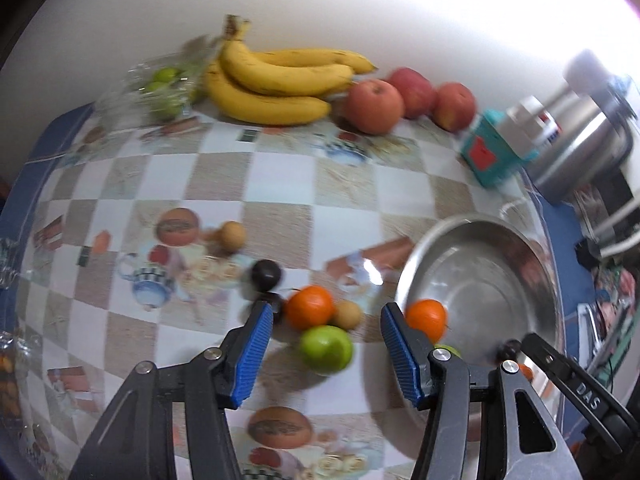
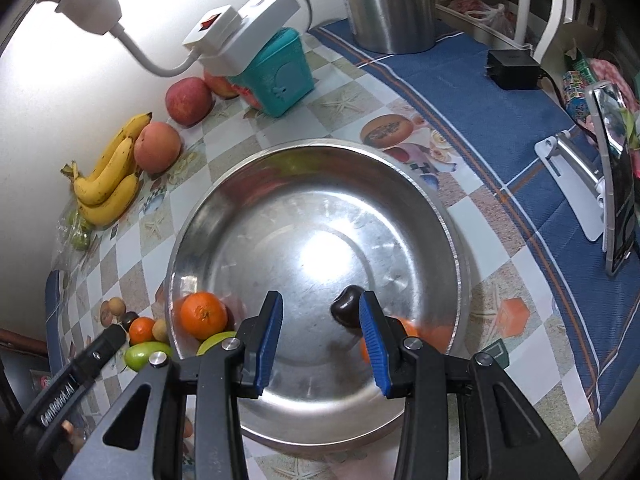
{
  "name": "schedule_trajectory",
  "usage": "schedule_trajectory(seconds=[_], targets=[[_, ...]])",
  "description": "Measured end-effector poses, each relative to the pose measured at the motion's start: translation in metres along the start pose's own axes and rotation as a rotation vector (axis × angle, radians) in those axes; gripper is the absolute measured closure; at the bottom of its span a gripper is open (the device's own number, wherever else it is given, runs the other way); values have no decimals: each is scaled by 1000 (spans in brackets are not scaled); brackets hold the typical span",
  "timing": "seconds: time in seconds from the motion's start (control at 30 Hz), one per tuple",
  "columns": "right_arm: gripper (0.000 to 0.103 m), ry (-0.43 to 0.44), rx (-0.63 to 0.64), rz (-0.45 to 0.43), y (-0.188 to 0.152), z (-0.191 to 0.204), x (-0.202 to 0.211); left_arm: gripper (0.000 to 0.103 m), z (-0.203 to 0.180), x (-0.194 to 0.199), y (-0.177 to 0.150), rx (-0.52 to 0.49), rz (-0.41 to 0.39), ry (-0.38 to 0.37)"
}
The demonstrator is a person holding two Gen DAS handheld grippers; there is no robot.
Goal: Organize fruits
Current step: 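Withdraw both open tools from the bowl toward the fruit row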
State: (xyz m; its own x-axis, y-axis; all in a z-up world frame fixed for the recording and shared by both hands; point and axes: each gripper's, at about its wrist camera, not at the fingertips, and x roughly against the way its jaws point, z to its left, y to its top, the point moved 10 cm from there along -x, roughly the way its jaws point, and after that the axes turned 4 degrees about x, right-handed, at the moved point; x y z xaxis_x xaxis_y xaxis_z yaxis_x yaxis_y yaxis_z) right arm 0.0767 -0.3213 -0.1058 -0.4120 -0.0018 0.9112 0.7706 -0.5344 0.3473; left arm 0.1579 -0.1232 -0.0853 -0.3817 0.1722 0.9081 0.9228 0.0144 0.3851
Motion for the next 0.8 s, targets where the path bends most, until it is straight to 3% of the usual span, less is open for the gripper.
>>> schedule_trajectory(seconds=[0.33,0.5,0.53,0.57,0.6,0.8], targets=[[62,13,73,5,-5,23,3,40,24,6,7,55,-20,21],[62,2,88,11,-7,25,1,16,25,2,4,53,-7,44],[54,-10,94,14,-7,24,-1,13,26,-1,3,54,-1,54],[34,-18,97,14,-8,24,-1,5,28,-2,2,56,4,64],[28,-34,104,11,-8,23,-2,1,30,-4,1,59,7,74],[23,-55,124,28,-11,21,-8,0,43,-10,-1,79,11,120]])
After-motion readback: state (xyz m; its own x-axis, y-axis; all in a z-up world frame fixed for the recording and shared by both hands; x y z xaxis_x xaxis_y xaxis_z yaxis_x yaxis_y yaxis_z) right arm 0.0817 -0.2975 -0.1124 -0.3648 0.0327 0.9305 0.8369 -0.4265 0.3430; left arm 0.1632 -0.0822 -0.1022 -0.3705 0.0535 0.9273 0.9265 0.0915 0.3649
